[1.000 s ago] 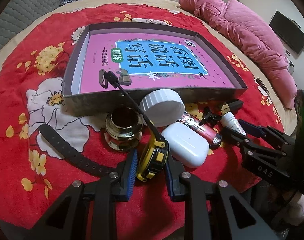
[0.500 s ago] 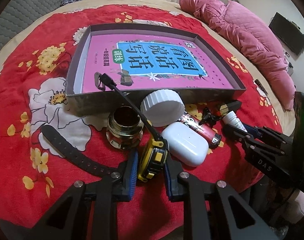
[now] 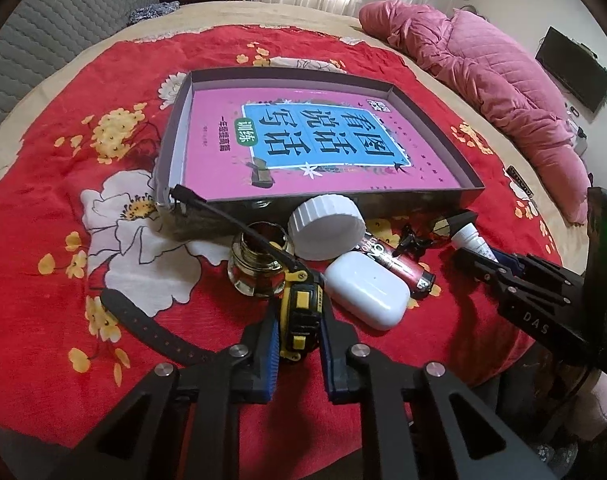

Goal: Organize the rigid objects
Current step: 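Lift the tape measure with the left tool while the right tool carries the pill bottle over the box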

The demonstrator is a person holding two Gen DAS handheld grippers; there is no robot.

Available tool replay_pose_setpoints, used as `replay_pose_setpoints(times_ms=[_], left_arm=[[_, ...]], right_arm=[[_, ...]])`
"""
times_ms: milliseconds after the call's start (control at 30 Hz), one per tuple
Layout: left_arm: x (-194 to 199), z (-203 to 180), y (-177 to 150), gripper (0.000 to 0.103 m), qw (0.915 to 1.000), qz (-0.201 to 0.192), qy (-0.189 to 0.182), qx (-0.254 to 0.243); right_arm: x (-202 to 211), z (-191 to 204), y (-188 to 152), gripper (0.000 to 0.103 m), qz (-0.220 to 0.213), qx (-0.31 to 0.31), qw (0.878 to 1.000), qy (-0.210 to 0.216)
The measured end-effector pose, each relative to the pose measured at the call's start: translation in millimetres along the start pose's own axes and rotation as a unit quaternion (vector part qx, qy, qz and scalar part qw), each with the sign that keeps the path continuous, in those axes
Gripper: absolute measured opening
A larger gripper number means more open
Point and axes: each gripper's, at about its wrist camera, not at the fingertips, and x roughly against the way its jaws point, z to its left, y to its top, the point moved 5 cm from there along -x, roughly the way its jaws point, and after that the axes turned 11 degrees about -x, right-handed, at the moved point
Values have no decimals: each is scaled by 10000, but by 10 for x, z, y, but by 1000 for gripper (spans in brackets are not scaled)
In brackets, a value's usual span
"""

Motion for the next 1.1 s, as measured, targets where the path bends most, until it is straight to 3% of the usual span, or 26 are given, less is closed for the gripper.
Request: replay_pose_setpoints(times_ms=[500, 1100], left_arm=[[223, -28, 69, 17, 9992, -391, 28, -37], [375, -28, 126, 17, 9974, -626, 330, -105]], right_arm=[[233, 54, 45, 27, -320, 27, 9990, 310], [395, 133, 98, 27, -630, 153, 9961, 596]])
